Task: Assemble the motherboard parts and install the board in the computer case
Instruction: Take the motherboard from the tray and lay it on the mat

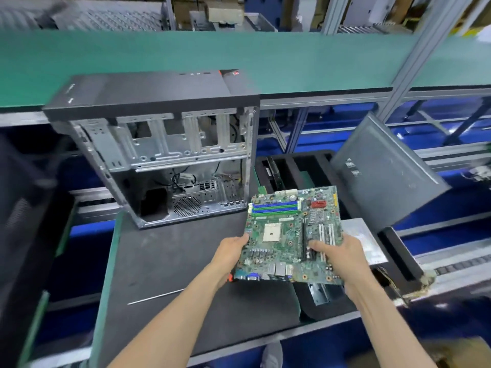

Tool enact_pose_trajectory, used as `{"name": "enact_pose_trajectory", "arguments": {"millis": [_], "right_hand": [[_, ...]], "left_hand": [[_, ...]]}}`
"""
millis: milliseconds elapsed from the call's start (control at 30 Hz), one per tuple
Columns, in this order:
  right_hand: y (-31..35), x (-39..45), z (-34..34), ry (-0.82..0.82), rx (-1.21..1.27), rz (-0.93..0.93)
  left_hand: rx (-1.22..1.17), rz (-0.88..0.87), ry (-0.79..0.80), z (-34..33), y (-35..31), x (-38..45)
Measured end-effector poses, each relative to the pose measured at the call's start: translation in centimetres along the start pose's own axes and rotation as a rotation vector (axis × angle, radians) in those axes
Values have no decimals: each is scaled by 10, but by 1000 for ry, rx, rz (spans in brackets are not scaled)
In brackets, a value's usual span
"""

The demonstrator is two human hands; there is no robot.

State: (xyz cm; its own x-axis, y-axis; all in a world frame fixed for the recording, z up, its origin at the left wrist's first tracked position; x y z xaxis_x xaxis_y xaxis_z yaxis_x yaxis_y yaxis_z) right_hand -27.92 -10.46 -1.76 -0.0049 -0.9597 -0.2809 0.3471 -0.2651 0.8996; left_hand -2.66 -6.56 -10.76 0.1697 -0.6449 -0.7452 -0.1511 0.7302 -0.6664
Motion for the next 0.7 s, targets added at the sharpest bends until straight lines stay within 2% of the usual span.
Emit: {"name": "enact_pose_trajectory", "arguments": {"millis": [133, 333, 467, 600, 633, 700], "right_hand": [[-14, -33, -23, -96, 134, -51], [-39, -72, -41, -107, 269, -82], [-40, -68, -36, -45, 401, -129], [-39, -36, -12, -169, 574, -178], [-41, -28, -4, -122, 567, -181], [-37, -10, -8, 119, 369, -186]], "left_hand": [[39, 55, -88, 16, 2, -5], [197, -39, -257, 29, 2, -4], [349, -131, -198, 50, -8, -4], [525, -193, -72, 77, -21, -6], [566, -188, -57, 83, -25, -6], [639, -172, -32, 93, -32, -8]]}}
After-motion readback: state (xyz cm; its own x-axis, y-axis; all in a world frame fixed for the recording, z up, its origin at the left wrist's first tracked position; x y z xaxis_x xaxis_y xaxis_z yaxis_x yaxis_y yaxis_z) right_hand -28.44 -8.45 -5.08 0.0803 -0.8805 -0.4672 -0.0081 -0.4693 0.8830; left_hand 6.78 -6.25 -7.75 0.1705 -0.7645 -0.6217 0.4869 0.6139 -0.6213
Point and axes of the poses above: each hand's wrist, its own x-axis towards the middle knuckle, its own z-axis out of the back of the hand, y = z × x, the point moved 3 cm from there along x, towards the middle knuckle, and after that the axes turned 7 degrees about z, right-handed, at the moved point
